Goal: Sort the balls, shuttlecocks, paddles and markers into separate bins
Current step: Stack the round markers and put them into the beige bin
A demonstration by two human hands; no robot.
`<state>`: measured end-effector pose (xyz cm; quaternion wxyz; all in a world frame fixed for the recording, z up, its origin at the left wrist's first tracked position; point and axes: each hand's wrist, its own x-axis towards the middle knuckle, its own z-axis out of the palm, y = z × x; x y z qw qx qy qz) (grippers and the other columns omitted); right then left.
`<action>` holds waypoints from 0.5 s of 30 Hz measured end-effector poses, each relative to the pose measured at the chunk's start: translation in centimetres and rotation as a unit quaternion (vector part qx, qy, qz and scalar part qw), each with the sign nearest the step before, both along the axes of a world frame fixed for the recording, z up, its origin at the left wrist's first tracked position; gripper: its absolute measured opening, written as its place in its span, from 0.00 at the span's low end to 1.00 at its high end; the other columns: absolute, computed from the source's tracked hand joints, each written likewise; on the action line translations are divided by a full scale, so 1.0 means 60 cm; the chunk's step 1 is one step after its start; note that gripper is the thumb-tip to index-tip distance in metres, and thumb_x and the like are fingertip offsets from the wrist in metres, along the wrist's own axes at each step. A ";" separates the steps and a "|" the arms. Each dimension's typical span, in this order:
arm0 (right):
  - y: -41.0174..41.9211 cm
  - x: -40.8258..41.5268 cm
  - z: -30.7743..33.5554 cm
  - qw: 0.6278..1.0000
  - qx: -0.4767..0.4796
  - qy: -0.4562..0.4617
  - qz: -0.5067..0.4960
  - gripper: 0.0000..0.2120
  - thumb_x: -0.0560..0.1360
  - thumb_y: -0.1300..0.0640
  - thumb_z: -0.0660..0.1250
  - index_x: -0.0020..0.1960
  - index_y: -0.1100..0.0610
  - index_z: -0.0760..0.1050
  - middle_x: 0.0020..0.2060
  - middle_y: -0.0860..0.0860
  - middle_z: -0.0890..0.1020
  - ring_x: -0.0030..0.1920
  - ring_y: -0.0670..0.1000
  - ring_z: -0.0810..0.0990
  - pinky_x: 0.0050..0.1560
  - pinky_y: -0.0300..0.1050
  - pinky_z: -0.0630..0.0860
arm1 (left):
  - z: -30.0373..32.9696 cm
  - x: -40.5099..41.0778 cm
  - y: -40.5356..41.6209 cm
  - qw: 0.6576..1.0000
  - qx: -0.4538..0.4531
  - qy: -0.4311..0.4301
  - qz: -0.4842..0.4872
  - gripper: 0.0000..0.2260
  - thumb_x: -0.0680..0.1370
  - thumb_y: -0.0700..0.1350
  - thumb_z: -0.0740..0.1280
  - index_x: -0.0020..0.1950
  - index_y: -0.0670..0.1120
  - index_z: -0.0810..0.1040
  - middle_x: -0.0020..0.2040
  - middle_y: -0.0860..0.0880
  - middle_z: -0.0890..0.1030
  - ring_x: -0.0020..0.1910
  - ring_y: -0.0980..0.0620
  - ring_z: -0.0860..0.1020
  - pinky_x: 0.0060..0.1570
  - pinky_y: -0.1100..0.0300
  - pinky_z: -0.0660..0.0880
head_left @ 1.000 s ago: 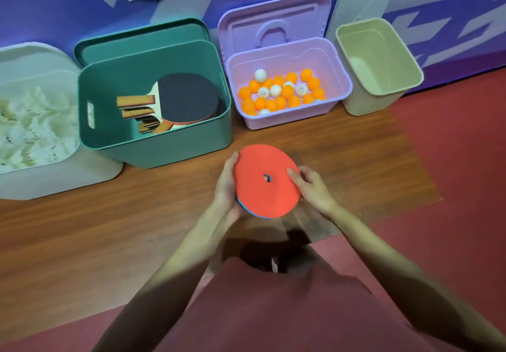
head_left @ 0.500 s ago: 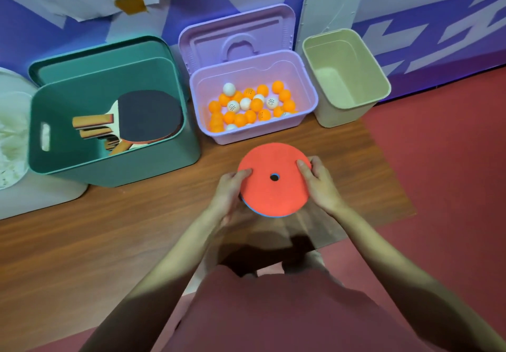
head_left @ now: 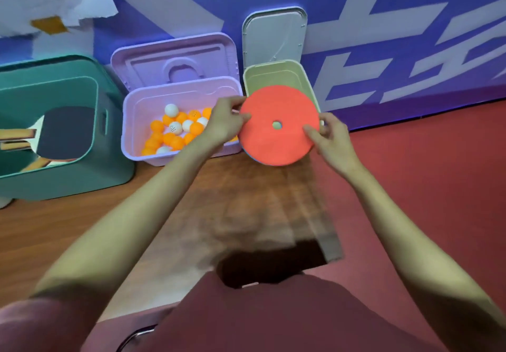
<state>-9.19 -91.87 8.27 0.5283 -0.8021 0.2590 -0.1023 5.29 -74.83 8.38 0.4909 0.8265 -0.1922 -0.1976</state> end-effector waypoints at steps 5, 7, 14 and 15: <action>-0.069 0.065 0.026 0.994 -0.103 0.024 -0.027 0.11 0.68 0.57 0.70 0.41 0.51 0.67 0.29 0.48 0.74 0.29 0.43 0.72 0.34 0.40 0.68 | 0.057 0.098 -0.135 0.986 0.030 -0.141 -0.077 0.20 0.68 0.32 0.62 0.59 0.40 0.79 0.48 0.47 0.80 0.47 0.54 0.74 0.50 0.64 0.73; -0.081 0.086 0.020 0.988 -0.138 0.059 -0.029 0.12 0.67 0.54 0.71 0.44 0.57 0.71 0.36 0.54 0.79 0.37 0.54 0.77 0.39 0.47 0.72 | 0.064 0.128 -0.175 0.976 0.073 -0.171 -0.113 0.20 0.70 0.29 0.61 0.59 0.40 0.78 0.49 0.46 0.79 0.48 0.53 0.74 0.50 0.68 0.72; -0.071 0.140 -0.039 0.973 -0.166 0.155 -0.039 0.27 0.68 0.55 0.75 0.59 0.63 0.64 0.52 0.61 0.80 0.54 0.64 0.78 0.48 0.51 0.70 | -0.002 0.200 -0.239 0.949 0.171 -0.147 -0.219 0.22 0.71 0.27 0.63 0.64 0.40 0.76 0.60 0.42 0.80 0.54 0.50 0.76 0.52 0.65 0.70; -0.068 0.149 -0.049 0.971 -0.164 0.170 -0.032 0.27 0.69 0.56 0.74 0.59 0.63 0.63 0.53 0.62 0.79 0.55 0.63 0.78 0.48 0.51 0.70 | -0.009 0.200 -0.243 0.947 0.175 -0.133 -0.234 0.23 0.70 0.27 0.62 0.63 0.40 0.77 0.59 0.43 0.80 0.55 0.49 0.77 0.54 0.61 0.71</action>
